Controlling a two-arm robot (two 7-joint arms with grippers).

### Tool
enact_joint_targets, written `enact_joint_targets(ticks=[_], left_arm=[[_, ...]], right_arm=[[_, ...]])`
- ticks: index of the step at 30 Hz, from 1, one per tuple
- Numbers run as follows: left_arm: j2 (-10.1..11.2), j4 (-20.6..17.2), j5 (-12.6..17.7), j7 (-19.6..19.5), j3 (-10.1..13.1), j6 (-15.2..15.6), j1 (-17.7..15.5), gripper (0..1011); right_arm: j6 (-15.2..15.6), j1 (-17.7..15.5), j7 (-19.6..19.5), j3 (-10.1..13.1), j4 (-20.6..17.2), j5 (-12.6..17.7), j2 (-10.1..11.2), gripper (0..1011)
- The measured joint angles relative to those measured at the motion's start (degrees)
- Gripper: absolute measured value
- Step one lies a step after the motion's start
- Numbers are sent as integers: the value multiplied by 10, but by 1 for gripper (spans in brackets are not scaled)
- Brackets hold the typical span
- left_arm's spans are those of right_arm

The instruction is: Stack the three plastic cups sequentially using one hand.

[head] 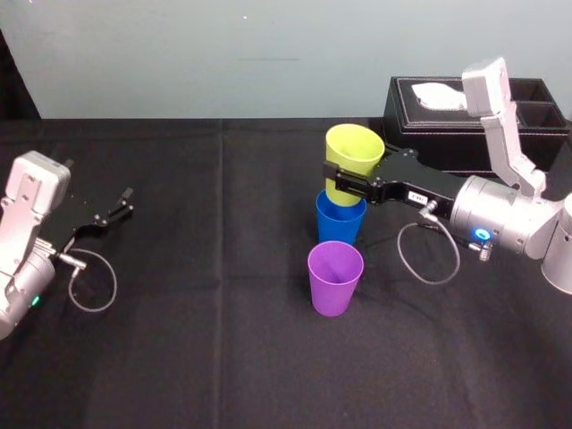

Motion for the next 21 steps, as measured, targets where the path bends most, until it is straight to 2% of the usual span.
enact_joint_targets(ticks=[21], left_arm=[[0,0,0,0,0,0,0,1011]], right_arm=[[-12,4,9,-14,25,-9,-4,737]])
